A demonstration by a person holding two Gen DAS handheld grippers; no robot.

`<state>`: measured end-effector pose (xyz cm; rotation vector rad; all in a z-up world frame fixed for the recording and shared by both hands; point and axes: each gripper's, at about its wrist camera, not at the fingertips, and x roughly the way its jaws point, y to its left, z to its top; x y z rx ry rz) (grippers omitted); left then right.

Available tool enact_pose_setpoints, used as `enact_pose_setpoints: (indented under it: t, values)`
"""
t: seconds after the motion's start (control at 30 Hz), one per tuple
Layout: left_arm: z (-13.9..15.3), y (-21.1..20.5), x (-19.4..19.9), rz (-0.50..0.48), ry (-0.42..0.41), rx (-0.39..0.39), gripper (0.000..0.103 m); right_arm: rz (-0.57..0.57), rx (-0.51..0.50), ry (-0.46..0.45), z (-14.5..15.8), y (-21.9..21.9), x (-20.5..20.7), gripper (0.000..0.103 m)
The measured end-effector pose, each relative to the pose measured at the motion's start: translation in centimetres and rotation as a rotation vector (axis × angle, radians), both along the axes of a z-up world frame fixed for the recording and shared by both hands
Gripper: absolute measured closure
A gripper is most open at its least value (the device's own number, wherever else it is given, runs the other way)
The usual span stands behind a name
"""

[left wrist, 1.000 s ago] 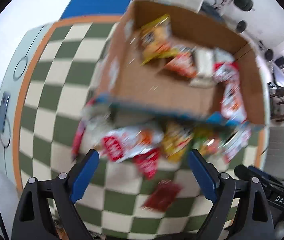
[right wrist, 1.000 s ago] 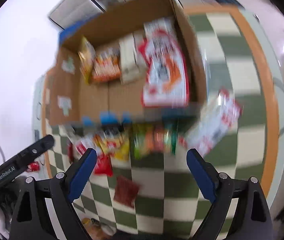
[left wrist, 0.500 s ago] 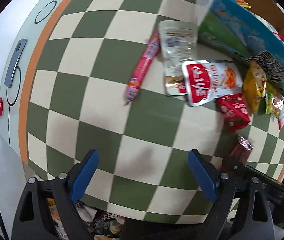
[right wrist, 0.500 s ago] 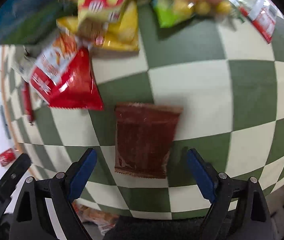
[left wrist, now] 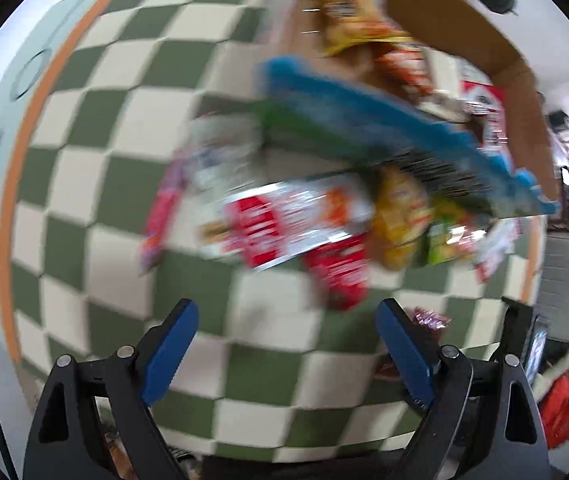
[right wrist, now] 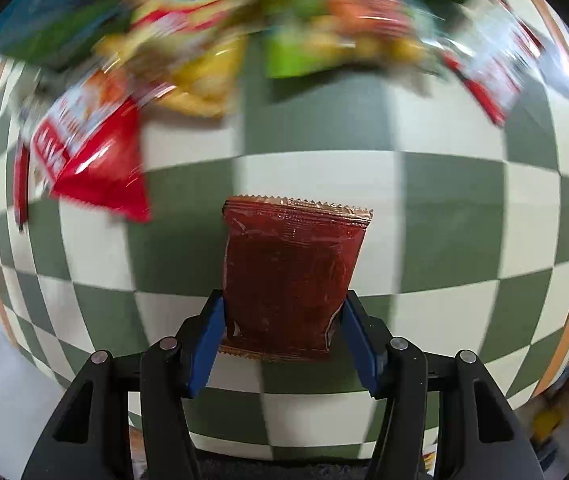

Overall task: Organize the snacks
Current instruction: 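Grasp the dark red packet with the right tool while the left tool grasps the panda-print yellow bag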

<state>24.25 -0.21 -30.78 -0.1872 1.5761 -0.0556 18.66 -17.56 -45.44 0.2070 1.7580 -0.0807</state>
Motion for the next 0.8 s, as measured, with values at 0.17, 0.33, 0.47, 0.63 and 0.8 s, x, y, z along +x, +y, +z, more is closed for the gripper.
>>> enact_pose_setpoints:
  t: [0.17, 0.33, 0.47, 0.63, 0.8]
  values:
    - [-1.6, -6.0, 4.6, -0.098, 0.018, -0.043, 0.012, -0.148, 0.047, -0.038, 1.8, -6.4, 0.6, 0.043]
    - [-4.7, -9.9, 7.5, -0.182, 0.08, 0.01, 0.012, -0.207, 0.075, -0.086, 3.0, -10.3, 2.9, 0.043]
    - [-7.6, -11.2, 8.6, -0.217, 0.134, 0.048, 0.012, -0.225, 0.092, -0.113, 3.9, -12.3, 4.5, 0.043]
    - [-8.5, -11.2, 8.4, -0.206, 0.133, 0.082, 0.06, -0.218, 0.111, -0.133, 4.5, -14.7, 6.7, 0.043]
    - [-7.2, -10.4, 6.3, -0.159, 0.109, 0.074, 0.064, -0.185, 0.13, -0.134, 4.9, -15.7, 7.9, 0.043]
